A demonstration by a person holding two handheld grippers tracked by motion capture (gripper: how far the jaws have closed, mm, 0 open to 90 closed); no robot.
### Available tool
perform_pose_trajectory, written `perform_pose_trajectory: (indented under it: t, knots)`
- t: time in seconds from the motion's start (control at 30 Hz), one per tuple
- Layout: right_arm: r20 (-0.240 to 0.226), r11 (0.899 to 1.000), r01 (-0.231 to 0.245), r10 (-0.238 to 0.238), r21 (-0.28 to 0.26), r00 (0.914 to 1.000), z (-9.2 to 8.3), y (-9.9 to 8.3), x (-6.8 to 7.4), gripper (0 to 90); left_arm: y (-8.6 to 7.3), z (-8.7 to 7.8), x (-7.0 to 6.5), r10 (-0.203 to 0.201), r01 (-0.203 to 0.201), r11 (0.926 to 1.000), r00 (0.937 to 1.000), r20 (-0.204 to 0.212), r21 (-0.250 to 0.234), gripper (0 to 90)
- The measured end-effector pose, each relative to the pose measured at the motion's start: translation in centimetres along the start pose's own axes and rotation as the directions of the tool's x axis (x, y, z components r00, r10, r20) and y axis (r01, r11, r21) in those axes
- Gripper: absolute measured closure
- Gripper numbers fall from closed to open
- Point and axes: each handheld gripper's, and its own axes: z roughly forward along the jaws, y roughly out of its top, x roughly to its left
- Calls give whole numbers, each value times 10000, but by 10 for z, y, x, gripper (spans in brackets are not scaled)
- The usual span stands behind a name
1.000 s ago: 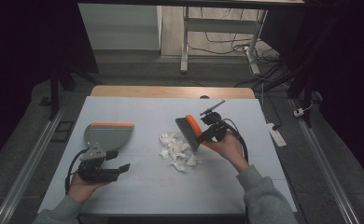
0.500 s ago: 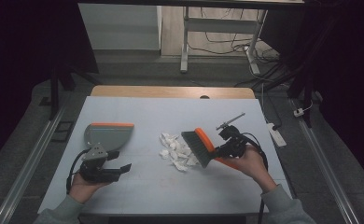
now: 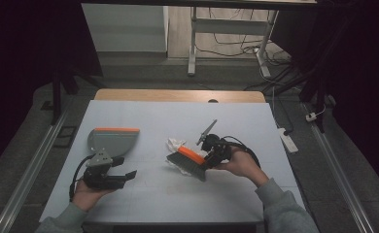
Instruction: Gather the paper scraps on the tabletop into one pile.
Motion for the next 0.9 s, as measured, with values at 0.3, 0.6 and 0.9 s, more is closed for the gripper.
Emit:
perform_pose_trajectory:
  t: [0.3,0.6,0.9]
  knots:
    - [-279,9938,273,-304,-1077,9991,-15,-2,-1,697,-1,-2,1,-33,34,10000,10000,14,-55,282]
    - [114,9504,-1091,1175,-2912,9930,-56,-33,-4,697,0,-1,0,-10,10,10000,10000,11,-42,282]
    - [274,9092,-2248,2499,-3503,9679,-50,-52,-10,697,-1,-2,1,-50,50,10000,10000,-15,-75,282]
